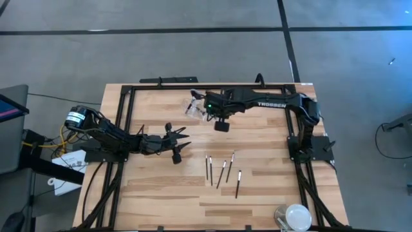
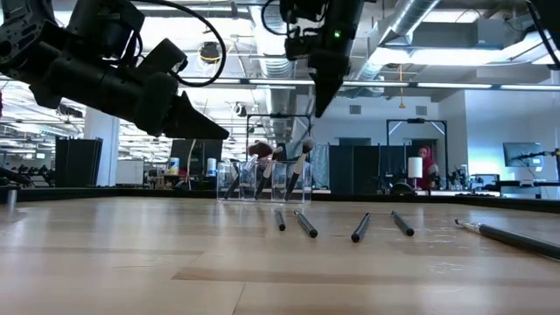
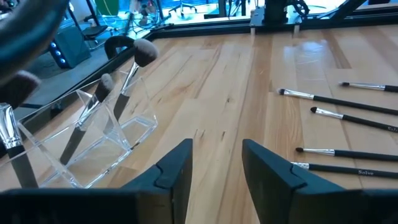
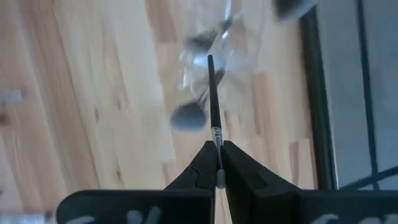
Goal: Sort items
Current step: Put the left eyeshadow brush into the transparent organizer, then put the right foundation brush into the transparent organizer
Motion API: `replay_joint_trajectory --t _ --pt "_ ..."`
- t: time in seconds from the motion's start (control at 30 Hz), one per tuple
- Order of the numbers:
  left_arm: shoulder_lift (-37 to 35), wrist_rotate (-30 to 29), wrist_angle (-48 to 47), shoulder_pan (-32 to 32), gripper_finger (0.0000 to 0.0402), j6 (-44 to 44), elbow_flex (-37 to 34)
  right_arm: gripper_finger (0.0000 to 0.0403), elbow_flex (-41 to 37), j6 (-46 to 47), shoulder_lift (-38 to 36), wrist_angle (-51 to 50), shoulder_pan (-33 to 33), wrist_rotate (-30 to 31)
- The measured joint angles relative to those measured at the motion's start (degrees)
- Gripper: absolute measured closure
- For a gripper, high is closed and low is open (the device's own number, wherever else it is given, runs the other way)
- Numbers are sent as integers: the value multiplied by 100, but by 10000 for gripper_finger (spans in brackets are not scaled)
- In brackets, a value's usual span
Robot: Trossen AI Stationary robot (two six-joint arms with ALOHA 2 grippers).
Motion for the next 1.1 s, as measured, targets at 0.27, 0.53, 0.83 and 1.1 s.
replay_joint_trajectory --t 0.27,0.53,0.83,1.1 --pt "0 0 0 0 268 0 -4 363 -13 -281 318 74 -38 21" --pt "0 3 -4 0 268 -2 -17 294 -10 -263 385 180 -13 590" --pt "0 3 -4 0 268 -16 -17 252 471 709 264 -784 525 600" --pt "0 5 -4 0 268 -282 -17 250 780 3280 260 -2105 1202 -262"
